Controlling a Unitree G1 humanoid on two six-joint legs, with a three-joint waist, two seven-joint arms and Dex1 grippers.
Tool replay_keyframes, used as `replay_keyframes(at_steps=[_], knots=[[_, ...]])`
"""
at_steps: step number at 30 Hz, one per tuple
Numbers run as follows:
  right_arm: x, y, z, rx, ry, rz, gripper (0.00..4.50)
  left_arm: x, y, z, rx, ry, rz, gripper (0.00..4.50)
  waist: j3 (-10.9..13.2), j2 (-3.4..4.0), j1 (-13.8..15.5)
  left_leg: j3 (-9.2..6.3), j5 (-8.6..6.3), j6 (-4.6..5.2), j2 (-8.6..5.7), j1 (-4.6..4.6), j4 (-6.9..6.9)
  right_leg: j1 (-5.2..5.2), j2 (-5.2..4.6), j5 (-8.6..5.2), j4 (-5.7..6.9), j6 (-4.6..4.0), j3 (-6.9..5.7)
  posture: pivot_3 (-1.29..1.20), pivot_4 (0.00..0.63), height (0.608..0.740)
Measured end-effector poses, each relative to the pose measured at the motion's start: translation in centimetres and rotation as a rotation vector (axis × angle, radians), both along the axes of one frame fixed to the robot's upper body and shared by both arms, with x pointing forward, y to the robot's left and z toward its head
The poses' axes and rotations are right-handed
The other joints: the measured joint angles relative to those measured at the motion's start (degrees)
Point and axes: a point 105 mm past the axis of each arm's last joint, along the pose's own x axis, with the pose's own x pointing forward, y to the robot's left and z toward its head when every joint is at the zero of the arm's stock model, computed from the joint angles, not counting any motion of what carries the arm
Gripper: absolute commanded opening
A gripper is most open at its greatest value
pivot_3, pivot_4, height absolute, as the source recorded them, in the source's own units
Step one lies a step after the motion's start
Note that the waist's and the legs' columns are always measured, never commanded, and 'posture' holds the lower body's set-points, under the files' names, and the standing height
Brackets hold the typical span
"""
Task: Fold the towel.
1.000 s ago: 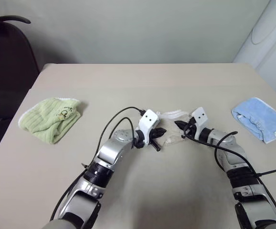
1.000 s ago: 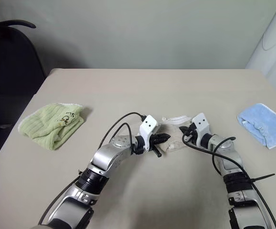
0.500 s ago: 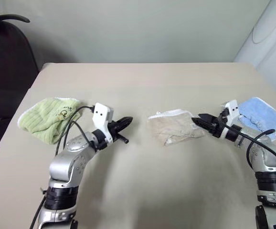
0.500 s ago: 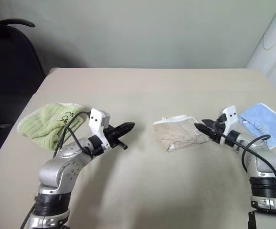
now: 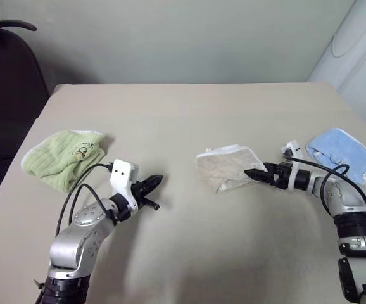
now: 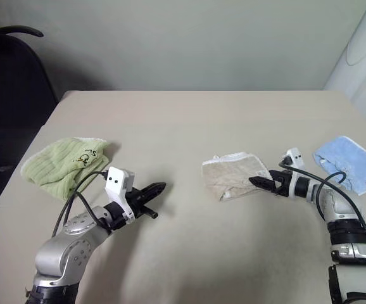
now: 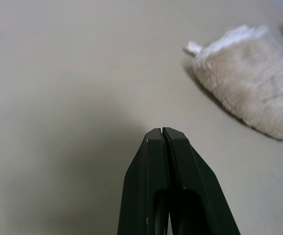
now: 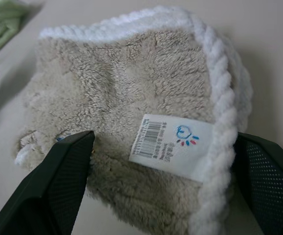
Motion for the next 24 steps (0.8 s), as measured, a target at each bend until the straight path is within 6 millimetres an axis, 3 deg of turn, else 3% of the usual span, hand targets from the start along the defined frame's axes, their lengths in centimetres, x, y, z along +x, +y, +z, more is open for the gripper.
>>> replay_keyframes(at_steps=[7, 8, 11, 14, 20, 22, 24], knots=[[0.4, 1.9, -0.1, -0.003, -0.007, 0.077, 4.48, -0.5, -0.1, -0.2, 0.002, 0.011, 0.016, 0.08, 0.0, -0.01, -0.23, -0.01, 0.0, 0.0, 0.0, 0.03, 0.0, 0.03, 0.0, 0.01, 0.0, -0.02, -0.03, 0.0, 0.15, 0.74], [0.3, 2.4, -0.1, 0.005, -0.004, 0.088, 4.31, -0.5, -0.1, -0.3, 0.002, 0.015, 0.019, 0.08, 0.0, -0.01, -0.23, -0.01, 0.0, 0.0, 0.0, 0.03, 0.0, 0.02, 0.0, 0.01, 0.0, -0.02, -0.03, 0.0, 0.15, 0.74], [-0.2, 3.2, -0.2, 0.005, 0.007, 0.122, 3.65, -0.6, -0.2, -0.3, 0.003, 0.015, 0.018, 0.08, 0.0, -0.01, -0.25, -0.01, 0.0, -0.01, 0.0, 0.03, 0.0, 0.02, 0.0, 0.01, 0.0, -0.03, -0.05, 0.0, 0.15, 0.74], [-1.2, 4.2, -0.6, 0.004, 0.02, 0.173, 2.59, -0.7, -0.7, -0.3, 0.001, 0.015, 0.004, 0.08, 0.0, 0.0, -0.25, -0.01, 0.0, -0.01, 0.0, 0.03, 0.01, 0.03, 0.01, 0.01, 0.0, -0.03, -0.07, 0.0, 0.15, 0.74], [-2.2, 4.5, -0.7, 0.023, 0.035, 0.183, 0.52, -0.8, -0.8, -0.3, 0.0, 0.016, 0.001, 0.08, 0.0, -0.01, -0.23, -0.01, 0.0, -0.02, 0.0, 0.03, 0.01, 0.04, 0.01, 0.01, -0.01, -0.03, -0.06, 0.0, 0.15, 0.74], [-2.3, 4.3, -0.6, 0.04, 0.039, 0.166, 0.06, -0.8, -0.8, -0.3, 0.0, 0.017, -0.003, 0.08, 0.0, 0.0, -0.17, -0.02, 0.0, -0.02, -0.01, 0.02, 0.01, 0.05, 0.01, 0.01, -0.01, -0.03, -0.07, 0.0, 0.15, 0.74], [-2.4, 4.1, -0.6, 0.057, 0.047, 0.15, 0.04, -0.8, -1.0, -0.3, 0.0, 0.017, -0.007, 0.08, 0.0, -0.01, -0.15, -0.02, 0.0, -0.02, 0.0, 0.02, 0.02, 0.05, 0.01, 0.01, -0.01, -0.03, -0.06, 0.0, 0.15, 0.74]])
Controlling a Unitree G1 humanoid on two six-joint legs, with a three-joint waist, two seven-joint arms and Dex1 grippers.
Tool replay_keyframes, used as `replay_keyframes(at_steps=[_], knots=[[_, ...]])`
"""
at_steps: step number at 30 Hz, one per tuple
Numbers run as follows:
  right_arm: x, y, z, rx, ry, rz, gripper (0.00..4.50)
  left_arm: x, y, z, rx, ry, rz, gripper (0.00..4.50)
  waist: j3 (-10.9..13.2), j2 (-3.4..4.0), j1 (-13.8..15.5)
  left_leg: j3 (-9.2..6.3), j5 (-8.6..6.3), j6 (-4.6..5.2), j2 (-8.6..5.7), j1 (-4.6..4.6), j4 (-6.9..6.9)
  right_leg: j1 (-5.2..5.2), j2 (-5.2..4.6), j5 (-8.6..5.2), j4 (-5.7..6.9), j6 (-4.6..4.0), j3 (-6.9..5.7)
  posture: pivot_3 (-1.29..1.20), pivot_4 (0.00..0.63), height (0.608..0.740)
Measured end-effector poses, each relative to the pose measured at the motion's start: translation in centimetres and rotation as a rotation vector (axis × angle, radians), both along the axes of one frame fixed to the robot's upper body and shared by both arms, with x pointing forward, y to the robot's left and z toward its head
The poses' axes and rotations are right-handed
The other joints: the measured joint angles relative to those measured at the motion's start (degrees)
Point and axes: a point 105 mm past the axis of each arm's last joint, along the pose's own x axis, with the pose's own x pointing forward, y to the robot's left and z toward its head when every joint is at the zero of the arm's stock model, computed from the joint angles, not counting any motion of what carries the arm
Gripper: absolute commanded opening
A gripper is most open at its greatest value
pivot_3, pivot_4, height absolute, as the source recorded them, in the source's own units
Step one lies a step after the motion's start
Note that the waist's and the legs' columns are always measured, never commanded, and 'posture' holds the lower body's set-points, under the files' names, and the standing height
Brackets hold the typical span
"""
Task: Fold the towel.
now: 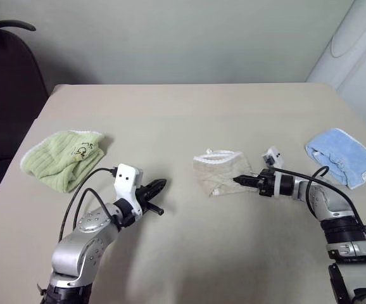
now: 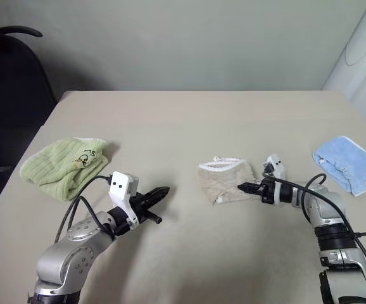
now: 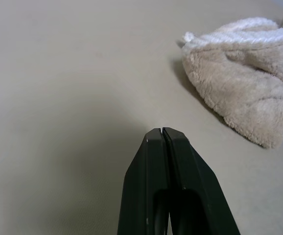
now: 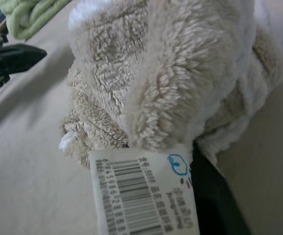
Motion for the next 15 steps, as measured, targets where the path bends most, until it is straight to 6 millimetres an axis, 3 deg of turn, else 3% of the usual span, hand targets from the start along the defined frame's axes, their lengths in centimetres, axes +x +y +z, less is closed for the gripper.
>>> replay_keyframes(at_steps=[4, 7, 10, 15], knots=[[-0.2, -0.7, 0.9, 0.075, 0.003, -0.057, 0.04, 0.2, -0.2, 0.2, -0.002, -0.008, -0.007, 0.08, 0.0, 0.0, 0.12, 0.0, 0.0, 0.0, -0.01, -0.01, 0.0, 0.0, 0.0, 0.0, 0.0, 0.0, 0.0, 0.0, 0.15, 0.74], [-0.1, -1.9, 2.8, 0.166, -0.028, -0.128, 0.04, 0.2, -0.2, 0.2, -0.004, -0.006, -0.007, 0.08, 0.0, 0.0, 0.13, 0.01, 0.0, 0.0, -0.02, -0.01, 0.0, 0.0, 0.0, 0.0, -0.01, 0.0, 0.02, 0.0, 0.15, 0.74], [0.9, -5.0, 5.8, 0.26, -0.101, -0.291, 0.04, 0.2, -0.2, 0.1, -0.007, -0.003, -0.007, 0.08, 0.0, 0.0, 0.22, 0.01, 0.0, 0.0, -0.03, -0.01, 0.01, -0.01, -0.01, -0.01, -0.01, 0.02, 0.04, 0.0, 0.15, 0.74], [1.7, -14.0, 12.6, 0.299, -0.292, -0.65, 0.04, 0.5, -0.3, -0.1, -0.013, 0.007, -0.018, 0.08, 0.01, 0.01, 0.78, -0.01, -0.02, 0.04, -0.03, -0.02, -0.05, -0.02, -0.03, -0.02, -0.02, 0.03, 0.06, 0.0, 0.15, 0.74]])
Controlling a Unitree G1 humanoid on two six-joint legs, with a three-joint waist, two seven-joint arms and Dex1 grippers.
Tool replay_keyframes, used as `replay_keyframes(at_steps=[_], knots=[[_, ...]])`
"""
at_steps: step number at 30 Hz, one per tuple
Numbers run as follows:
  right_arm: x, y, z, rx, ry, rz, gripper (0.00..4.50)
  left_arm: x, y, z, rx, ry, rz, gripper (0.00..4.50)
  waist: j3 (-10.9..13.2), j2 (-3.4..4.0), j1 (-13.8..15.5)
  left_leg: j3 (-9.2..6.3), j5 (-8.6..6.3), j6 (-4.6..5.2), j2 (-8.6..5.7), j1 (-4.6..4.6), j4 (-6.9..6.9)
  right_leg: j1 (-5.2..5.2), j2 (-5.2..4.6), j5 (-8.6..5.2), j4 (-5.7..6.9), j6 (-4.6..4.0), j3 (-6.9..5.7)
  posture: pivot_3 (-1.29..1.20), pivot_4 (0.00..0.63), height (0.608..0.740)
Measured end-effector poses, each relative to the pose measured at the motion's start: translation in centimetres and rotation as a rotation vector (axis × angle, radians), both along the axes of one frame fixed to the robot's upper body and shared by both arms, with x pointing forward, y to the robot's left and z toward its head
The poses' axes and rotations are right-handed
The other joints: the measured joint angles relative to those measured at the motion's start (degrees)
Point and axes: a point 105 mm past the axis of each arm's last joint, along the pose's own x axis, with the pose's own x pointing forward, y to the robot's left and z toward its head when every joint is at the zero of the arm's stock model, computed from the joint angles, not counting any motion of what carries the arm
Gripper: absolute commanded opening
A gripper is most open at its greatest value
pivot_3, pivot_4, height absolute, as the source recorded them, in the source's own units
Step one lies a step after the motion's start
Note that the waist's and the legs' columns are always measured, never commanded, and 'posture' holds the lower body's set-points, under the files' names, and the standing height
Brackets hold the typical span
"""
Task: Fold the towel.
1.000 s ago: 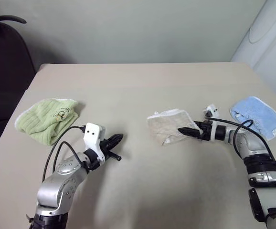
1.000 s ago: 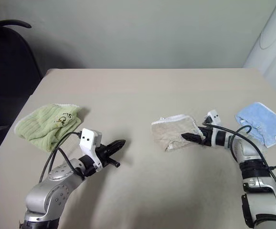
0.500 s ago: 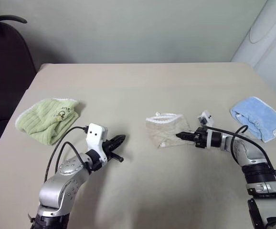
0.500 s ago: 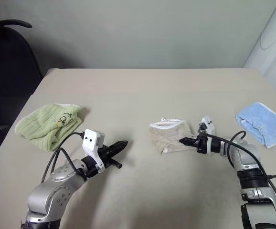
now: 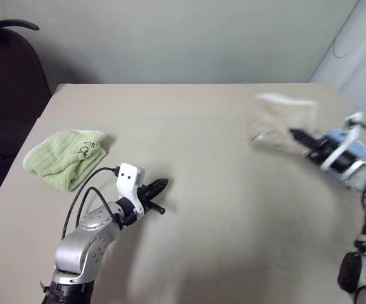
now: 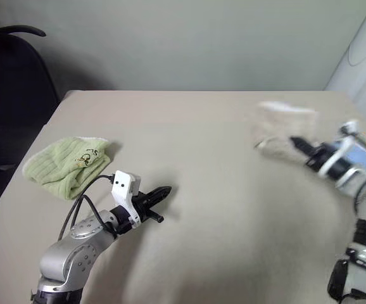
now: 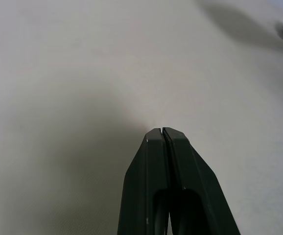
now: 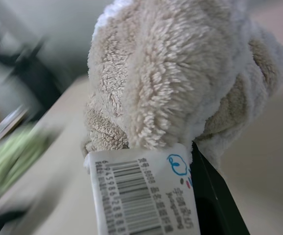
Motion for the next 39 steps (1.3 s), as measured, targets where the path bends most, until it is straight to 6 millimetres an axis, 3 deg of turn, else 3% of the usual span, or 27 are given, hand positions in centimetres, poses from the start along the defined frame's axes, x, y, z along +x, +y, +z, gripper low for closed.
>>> replay_keyframes(at_steps=[3, 5, 8, 12, 13, 15, 25, 36, 39], knots=[[-0.3, -5.0, 1.3, 0.007, 0.003, -0.187, 0.04, 0.5, -0.3, 0.1, -0.003, -0.002, -0.015, 0.08, 0.0, 0.0, 0.1, 0.01, -0.04, 0.06, 0.01, 0.01, 0.0, 0.01, 0.0, 0.0, 0.0, 0.0, 0.01, 0.0, 0.15, 0.74], [-0.1, -8.3, 0.3, 0.027, 0.082, -0.317, 0.04, 0.9, -0.9, 0.2, -0.009, -0.006, -0.037, 0.08, 0.0, 0.0, 0.04, 0.02, -0.11, 0.19, 0.01, 0.02, 0.01, 0.0, -0.01, 0.0, 0.03, 0.0, 0.05, 0.0, 0.15, 0.74], [0.6, -10.3, -2.3, 0.057, 0.175, -0.418, 0.04, 1.3, -1.4, 0.2, -0.019, -0.01, -0.054, 0.08, 0.0, 0.01, -0.19, 0.05, -0.17, 0.29, 0.02, 0.04, -0.02, -0.07, 0.0, 0.0, 0.13, 0.0, 0.07, 0.0, 0.15, 0.74], [1.0, -12.8, -7.6, 0.029, 0.364, -0.608, 0.04, 1.5, -2.1, 0.2, -0.018, -0.014, -0.075, 0.08, 0.01, 0.1, -0.4, 0.06, -0.17, 0.29, 0.02, 0.04, -0.04, -0.15, -0.01, 0.01, 0.23, -0.01, 0.09, 0.0, 0.15, 0.74], [0.8, -13.0, -8.6, 0.006, 0.402, -0.629, 0.6, 1.5, -2.1, 0.2, -0.016, -0.017, -0.071, 0.08, 0.02, 0.13, -0.39, 0.06, -0.17, 0.3, 0.02, 0.03, -0.04, -0.17, -0.01, 0.01, 0.25, -0.01, 0.09, 0.0, 0.15, 0.74], [0.8, -13.1, -9.6, -0.038, 0.434, -0.644, 1.05, 1.6, -1.8, 0.1, -0.013, -0.021, -0.058, 0.08, 0.01, 0.22, -0.32, 0.06, -0.19, 0.34, 0.02, 0.03, -0.05, -0.15, -0.01, 0.01, 0.25, -0.01, 0.08, 0.0, 0.15, 0.74], [0.6, -14.1, -8.5, -0.15, 0.38, -0.659, 4.48, 1.5, -1.4, -0.2, -0.046, -0.015, -0.007, 0.08, 0.0, 0.25, -0.31, 0.08, -0.31, 0.55, 0.02, 0.03, 0.02, -0.08, -0.04, 0.01, 0.22, -0.02, 0.06, 0.0, 0.15, 0.74], [-3.0, -17.2, -4.8, -0.345, 0.285, -0.718, 4.48, 3.0, -1.9, 0.1, -0.066, -0.031, -0.025, 0.08, 0.01, 0.3, -0.05, 0.13, -0.31, 0.54, 0.03, -0.01, 0.05, -0.04, -0.04, 0.01, 0.12, -0.02, 0.07, 0.0, 0.15, 0.74], [-3.6, -16.5, -3.1, -0.466, 0.204, -0.699, 4.48, 4.0, -1.5, 0.3, -0.06, -0.054, 0.011, 0.08, 0.02, 0.35, -0.32, 0.18, -0.36, 0.63, 0.03, 0.0, 0.04, -0.07, -0.03, 0.01, 0.12, -0.02, 0.08, 0.0, 0.15, 0.74]])
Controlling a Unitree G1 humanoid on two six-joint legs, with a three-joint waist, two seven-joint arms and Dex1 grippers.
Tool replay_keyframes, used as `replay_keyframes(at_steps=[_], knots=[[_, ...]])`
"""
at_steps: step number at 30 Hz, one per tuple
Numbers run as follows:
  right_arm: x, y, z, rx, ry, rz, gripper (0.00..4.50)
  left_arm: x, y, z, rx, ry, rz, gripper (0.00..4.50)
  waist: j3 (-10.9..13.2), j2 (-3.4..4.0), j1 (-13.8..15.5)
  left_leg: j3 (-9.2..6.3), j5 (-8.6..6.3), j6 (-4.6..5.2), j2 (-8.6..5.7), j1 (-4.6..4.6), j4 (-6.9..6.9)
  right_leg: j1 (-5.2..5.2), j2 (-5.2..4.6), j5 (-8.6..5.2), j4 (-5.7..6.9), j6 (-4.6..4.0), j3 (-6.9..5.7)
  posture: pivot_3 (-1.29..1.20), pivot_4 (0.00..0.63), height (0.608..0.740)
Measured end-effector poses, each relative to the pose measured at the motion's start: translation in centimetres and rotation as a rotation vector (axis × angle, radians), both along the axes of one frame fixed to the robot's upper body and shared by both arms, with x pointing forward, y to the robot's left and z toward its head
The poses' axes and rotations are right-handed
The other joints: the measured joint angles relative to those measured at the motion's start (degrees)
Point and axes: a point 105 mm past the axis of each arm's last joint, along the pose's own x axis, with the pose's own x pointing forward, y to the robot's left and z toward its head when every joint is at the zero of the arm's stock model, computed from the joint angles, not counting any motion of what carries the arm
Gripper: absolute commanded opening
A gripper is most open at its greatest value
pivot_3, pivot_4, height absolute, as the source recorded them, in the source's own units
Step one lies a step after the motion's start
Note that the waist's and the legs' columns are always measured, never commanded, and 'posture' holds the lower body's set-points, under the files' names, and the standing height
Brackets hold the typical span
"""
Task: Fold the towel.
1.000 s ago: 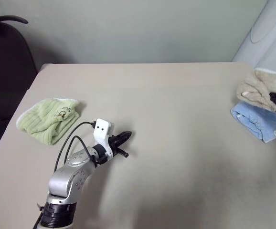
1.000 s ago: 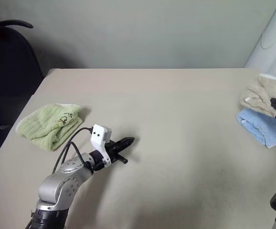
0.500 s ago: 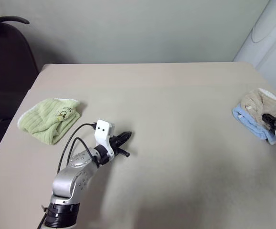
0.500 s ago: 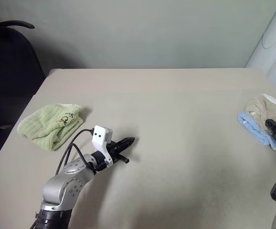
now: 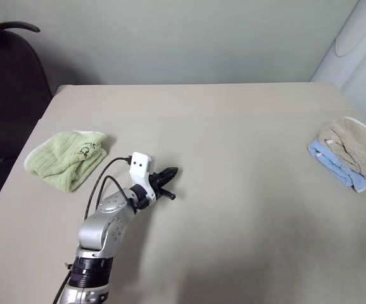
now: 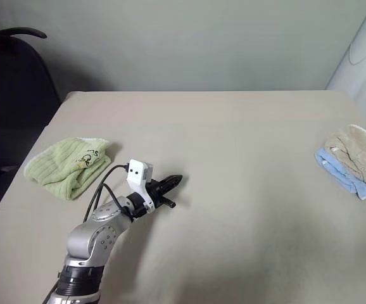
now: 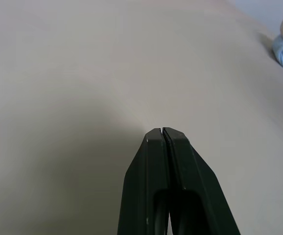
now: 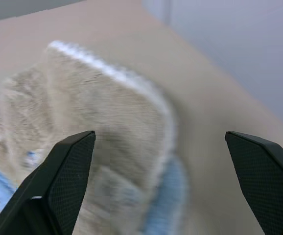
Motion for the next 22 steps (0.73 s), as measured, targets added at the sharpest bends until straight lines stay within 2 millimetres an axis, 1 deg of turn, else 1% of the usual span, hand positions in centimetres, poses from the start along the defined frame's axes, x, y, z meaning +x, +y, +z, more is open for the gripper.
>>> replay_keyframes(at_steps=[2, 3, 5, 6, 7, 9, 10, 11, 13, 15, 18, 20, 22], knots=[[0.4, 2.6, 2.1, -0.106, -0.069, 0.129, 4.48, 1.0, 1.0, 0.0, 0.021, -0.016, 0.064, 0.08, 0.0, 0.05, -0.28, 0.03, -0.01, 0.02, 0.01, 0.0, 0.01, -0.02, 0.04, 0.0, 0.0, 0.0, 0.02, 0.0, 0.15, 0.74], [0.6, 4.8, 3.1, -0.159, -0.106, 0.23, 4.48, 1.6, 1.6, 0.1, 0.041, -0.031, 0.103, 0.08, 0.0, 0.05, -0.45, 0.04, -0.01, 0.02, 0.01, 0.01, 0.04, -0.01, 0.07, 0.0, 0.01, 0.0, 0.03, 0.0, 0.15, 0.74], [0.9, 8.8, 4.3, -0.199, -0.164, 0.399, 4.48, 2.3, 2.6, 0.3, 0.071, -0.058, 0.167, 0.08, 0.01, 0.03, -0.76, 0.06, 0.0, 0.01, 0.01, 0.03, 0.08, 0.02, 0.1, 0.0, 0.0, 0.01, 0.02, 0.0, 0.15, 0.74], [1.1, 11.8, 4.5, -0.189, -0.188, 0.523, 4.48, 2.7, 3.5, 0.5, 0.087, -0.073, 0.211, 0.08, 0.01, 0.01, -0.91, 0.06, 0.02, -0.03, 0.01, 0.04, 0.1, 0.03, 0.12, 0.0, -0.01, 0.02, 0.01, 0.0, 0.15, 0.74], [1.2, 14.8, 4.2, -0.167, -0.197, 0.642, 4.48, 2.9, 4.2, 0.6, 0.1, -0.087, 0.245, 0.08, 0.03, -0.02, -0.99, 0.06, 0.12, -0.2, 0.0, 0.04, 0.11, 0.03, 0.13, -0.01, -0.01, 0.03, -0.01, 0.0, 0.15, 0.74], [1.4, 18.9, 3.2, -0.125, -0.188, 0.785, 4.48, 3.1, 5.3, 0.9, 0.111, -0.105, 0.28, 0.08, 0.03, -0.08, -1.02, 0.02, 0.21, -0.37, -0.01, 0.04, 0.1, 0.02, 0.13, -0.02, -0.01, 0.05, -0.01, 0.0, 0.15, 0.74], [1.7, 21.2, 2.2, -0.099, -0.173, 0.859, 4.48, 3.1, 5.9, 1.1, 0.121, -0.12, 0.296, 0.08, 0.04, -0.11, -0.96, -0.02, 0.22, -0.37, -0.01, 0.03, 0.1, 0.02, 0.12, -0.02, -0.02, 0.05, -0.01, 0.0, 0.15, 0.74], [2.0, 22.3, 1.6, -0.077, -0.168, 0.889, 4.48, 3.1, 6.2, 1.2, 0.135, -0.131, 0.303, 0.08, 0.04, -0.11, -0.87, -0.07, 0.22, -0.39, -0.01, 0.02, 0.11, 0.02, 0.09, -0.02, -0.02, 0.06, 0.01, 0.0, 0.15, 0.74], [3.2, 25.4, -0.1, -0.036, -0.147, 0.939, 4.48, 3.1, 7.1, 1.8, 0.202, -0.172, 0.316, 0.08, 0.04, -0.11, -0.81, -0.11, 0.22, -0.38, -0.02, -0.01, 0.11, -0.04, 0.06, -0.02, -0.02, 0.06, 0.01, 0.0, 0.15, 0.74], [4.0, 27.1, -1.6, -0.02, -0.116, 0.956, 4.48, 3.2, 7.3, 2.2, 0.229, -0.202, 0.326, 0.08, 0.04, -0.11, -0.5, -0.17, 0.22, -0.38, -0.05, -0.02, 0.1, -0.06, 0.03, -0.02, -0.01, 0.06, -0.05, 0.0, 0.15, 0.74], [4.4, 28.9, -3.4, 0.027, -0.092, 0.98, 4.48, 2.8, 7.5, 1.9, 0.226, -0.202, 0.355, 0.08, 0.04, -0.11, -0.26, -0.21, 0.25, -0.42, -0.05, -0.09, 0.09, -0.1, 0.02, -0.02, -0.01, 0.04, -0.1, 0.0, 0.15, 0.74], [4.2, 29.2, -4.2, 0.034, -0.078, 0.981, 4.48, 1.9, 7.4, 1.2, 0.215, -0.188, 0.372, 0.08, 0.04, -0.11, -0.37, -0.19, 0.26, -0.45, -0.04, -0.1, 0.09, -0.09, 0.02, -0.01, -0.02, 0.04, -0.1, 0.0, 0.15, 0.74], [4.2, 29.3, -4.5, 0.047, -0.076, 0.977, 4.48, 1.2, 7.5, 0.4, 0.22, -0.158, 0.377, 0.08, 0.04, -0.11, -0.47, -0.19, 0.27, -0.46, -0.03, -0.09, 0.09, -0.08, 0.03, -0.02, -0.02, 0.04, -0.1, 0.0, 0.15, 0.74]])
